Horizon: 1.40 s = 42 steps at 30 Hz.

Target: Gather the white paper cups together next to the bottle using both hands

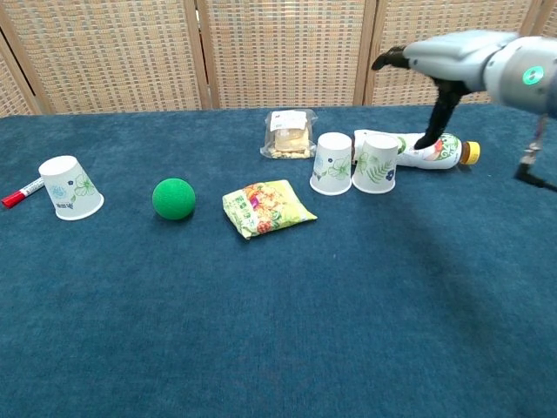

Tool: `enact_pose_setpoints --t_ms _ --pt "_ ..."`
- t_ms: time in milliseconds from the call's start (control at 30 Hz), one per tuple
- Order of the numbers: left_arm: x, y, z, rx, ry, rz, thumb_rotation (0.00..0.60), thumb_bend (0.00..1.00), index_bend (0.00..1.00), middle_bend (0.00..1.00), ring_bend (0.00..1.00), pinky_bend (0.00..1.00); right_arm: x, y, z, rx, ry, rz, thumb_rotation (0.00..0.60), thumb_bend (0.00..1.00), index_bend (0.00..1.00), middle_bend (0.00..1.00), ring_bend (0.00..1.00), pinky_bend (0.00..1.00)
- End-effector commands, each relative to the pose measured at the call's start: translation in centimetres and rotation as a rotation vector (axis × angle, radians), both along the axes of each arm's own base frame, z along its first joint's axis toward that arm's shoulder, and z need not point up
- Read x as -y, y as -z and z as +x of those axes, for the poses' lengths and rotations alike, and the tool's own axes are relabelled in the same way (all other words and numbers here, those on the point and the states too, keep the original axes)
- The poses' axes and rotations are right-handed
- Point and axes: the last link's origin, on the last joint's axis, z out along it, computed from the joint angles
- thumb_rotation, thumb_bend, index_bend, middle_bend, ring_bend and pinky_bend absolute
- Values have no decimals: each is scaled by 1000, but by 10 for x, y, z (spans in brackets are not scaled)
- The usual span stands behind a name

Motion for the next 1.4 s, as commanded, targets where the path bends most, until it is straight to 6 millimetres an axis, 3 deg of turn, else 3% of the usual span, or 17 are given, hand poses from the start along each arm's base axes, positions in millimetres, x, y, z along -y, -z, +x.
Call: enact_pose_setpoints --t_ms 33,200,300,433,500,767,933,1167,1267,1400 --pt "-6 -1 0 -8 21 11 600 0 0 0 0 0 -48 -53 -64 -34 -108 -48 600 0 0 0 0 27" --pt "-38 -5 -6 -75 54 39 600 0 0 0 0 0 -75 -71 -115 -27 -105 -43 600 0 0 0 0 0" --pt "-70 -7 -11 -109 87 39 600 0 0 0 0 0 -95 -75 -144 19 -92 -43 600 0 0 0 0 0" --pt "-95 -4 -12 -154 138 5 600 0 0 0 0 0 -115 -75 -166 -8 -59 -50 600 0 0 0 0 0" --pt "-119 7 -14 -203 165 -53 600 0 0 0 0 0 -139 -76 -176 -2 -7 -69 600 0 0 0 0 0" --pt "-157 38 -18 -283 161 -150 600 0 0 0 0 0 -163 -83 -178 87 56 -121 600 0 0 0 0 0" --pt "-183 56 -21 -304 113 -175 600 0 0 0 0 0 -163 -89 -180 96 64 -143 600 0 0 0 0 0" --pt "-197 80 -16 -271 99 -206 600 0 0 0 0 2 -161 -88 -181 92 70 -153 600 0 0 0 0 0" --pt "-205 90 -13 -248 96 -198 600 24 27 4 21 81 -160 -88 -182 88 76 -161 600 0 0 0 0 0" --pt "-211 96 -14 -248 92 -195 600 116 300 213 259 332 -161 -89 -182 87 77 -168 600 0 0 0 0 0"
